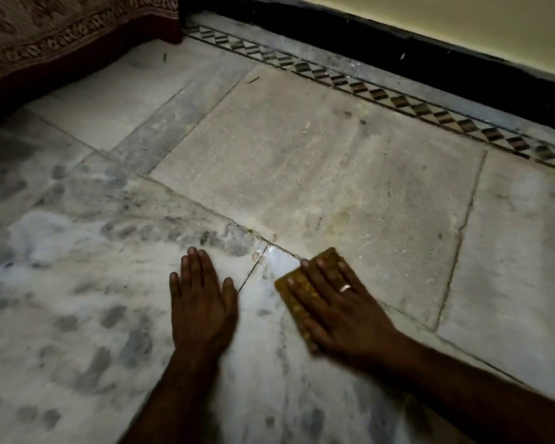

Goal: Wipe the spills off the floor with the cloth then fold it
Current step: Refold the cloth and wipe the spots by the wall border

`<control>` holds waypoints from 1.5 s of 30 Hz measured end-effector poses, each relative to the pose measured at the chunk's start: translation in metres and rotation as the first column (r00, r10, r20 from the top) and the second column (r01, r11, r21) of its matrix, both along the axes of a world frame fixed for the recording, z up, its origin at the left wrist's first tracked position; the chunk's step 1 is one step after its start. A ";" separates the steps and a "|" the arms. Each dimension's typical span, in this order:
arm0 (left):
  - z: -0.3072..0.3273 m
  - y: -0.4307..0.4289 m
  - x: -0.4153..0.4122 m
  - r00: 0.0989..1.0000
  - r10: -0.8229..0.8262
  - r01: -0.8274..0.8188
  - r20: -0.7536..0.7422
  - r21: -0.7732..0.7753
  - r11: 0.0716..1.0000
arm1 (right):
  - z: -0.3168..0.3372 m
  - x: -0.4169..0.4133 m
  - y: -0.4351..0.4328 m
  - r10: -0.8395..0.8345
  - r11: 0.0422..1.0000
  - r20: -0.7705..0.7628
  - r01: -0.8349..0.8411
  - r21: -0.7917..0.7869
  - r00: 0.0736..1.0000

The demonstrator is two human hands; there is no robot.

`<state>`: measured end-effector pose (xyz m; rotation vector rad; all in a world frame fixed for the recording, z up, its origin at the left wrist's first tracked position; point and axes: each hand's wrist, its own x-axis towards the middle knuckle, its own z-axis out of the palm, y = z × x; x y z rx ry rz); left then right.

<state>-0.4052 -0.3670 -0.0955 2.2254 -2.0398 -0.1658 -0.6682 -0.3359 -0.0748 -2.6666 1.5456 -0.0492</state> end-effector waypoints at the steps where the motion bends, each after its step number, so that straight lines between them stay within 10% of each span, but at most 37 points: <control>1: 0.000 -0.001 0.004 1.000 0.002 -0.002 -0.006 0.003 1.000 | 0.002 -0.010 -0.004 -0.007 1.000 -0.014 0.006 -0.024 1.000; 8: -0.002 0.001 0.004 1.000 -0.027 0.027 0.007 -0.013 1.000 | -0.003 0.032 -0.119 -0.392 0.918 -0.071 0.395 0.044 0.917; 16: 0.003 0.004 0.013 0.934 -0.074 0.024 -0.349 -0.146 0.989 | -0.004 0.120 -0.063 0.032 0.998 0.120 -0.024 -0.062 0.992; 22: 0.004 0.004 0.013 0.934 -0.058 0.019 -0.352 -0.112 0.993 | 0.018 0.016 0.013 0.333 0.940 0.000 -0.332 -0.071 0.943; 29: 0.005 0.003 0.010 0.943 -0.064 0.039 -0.326 -0.083 0.996 | 0.003 0.036 -0.120 -0.132 0.985 -0.098 0.119 -0.126 0.986; 34: 0.005 0.005 0.011 0.912 -0.063 -0.012 -0.404 -0.181 0.983 | -0.002 0.143 -0.129 -0.008 0.996 0.187 0.024 -0.086 0.982; 39: 0.003 0.005 0.016 0.873 -0.062 -0.034 -0.485 -0.187 0.982 | 0.005 0.106 -0.048 0.272 0.962 0.104 -0.274 0.002 0.957; 45: 0.000 0.001 0.010 0.979 -0.045 0.042 -0.200 -0.020 0.999 | 0.017 -0.016 -0.045 -0.025 0.998 0.060 0.022 0.052 0.998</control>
